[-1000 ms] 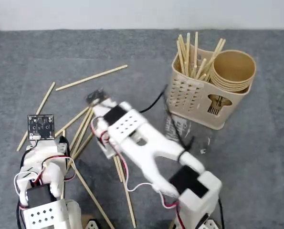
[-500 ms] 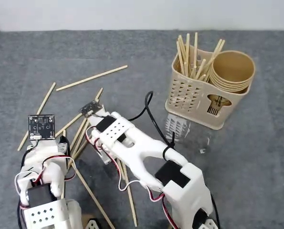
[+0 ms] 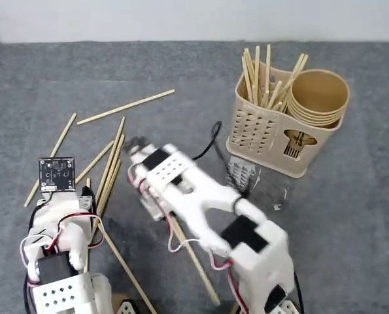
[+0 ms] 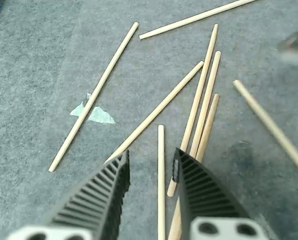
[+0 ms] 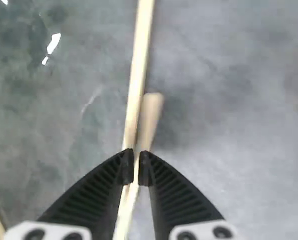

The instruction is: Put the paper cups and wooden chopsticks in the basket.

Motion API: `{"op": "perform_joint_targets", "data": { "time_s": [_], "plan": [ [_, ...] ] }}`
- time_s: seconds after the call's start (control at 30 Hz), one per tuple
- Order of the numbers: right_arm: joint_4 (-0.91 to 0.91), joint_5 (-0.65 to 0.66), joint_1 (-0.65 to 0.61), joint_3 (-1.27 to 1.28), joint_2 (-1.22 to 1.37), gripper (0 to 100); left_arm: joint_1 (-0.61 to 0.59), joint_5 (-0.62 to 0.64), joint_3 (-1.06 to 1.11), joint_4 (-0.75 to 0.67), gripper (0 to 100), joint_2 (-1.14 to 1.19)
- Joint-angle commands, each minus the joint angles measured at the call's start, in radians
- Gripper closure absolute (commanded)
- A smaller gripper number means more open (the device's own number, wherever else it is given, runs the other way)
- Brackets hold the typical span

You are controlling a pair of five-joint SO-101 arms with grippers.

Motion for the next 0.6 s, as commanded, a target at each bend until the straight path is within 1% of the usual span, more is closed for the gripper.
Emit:
{"op": "perform_joint_targets", "data": {
  "time_s": [0.0,0.17,0.33,0.5,0.57],
  "plan": [
    [0.067,0.038,0.062,-0.009,-0.168,98.9,-0.006,-0.011,-0.008,-0.025,86,-0.014],
    [0.12,0.074,0.127,-0.009,-0.348,99.0,-0.006,-0.011,-0.008,-0.025,86,-0.014],
    [0.163,0.089,0.134,-0.009,-0.45,99.0,-0.006,-0.011,-0.008,-0.025,86,-0.014],
    [0.165,0.068,0.102,0.041,-0.423,97.6,-0.006,-0.011,-0.008,-0.025,86,-0.014],
    [0.134,0.002,0.082,0.081,-0.361,92.8,-0.006,-0.011,-0.008,-0.025,86,-0.014]
  ]
}}
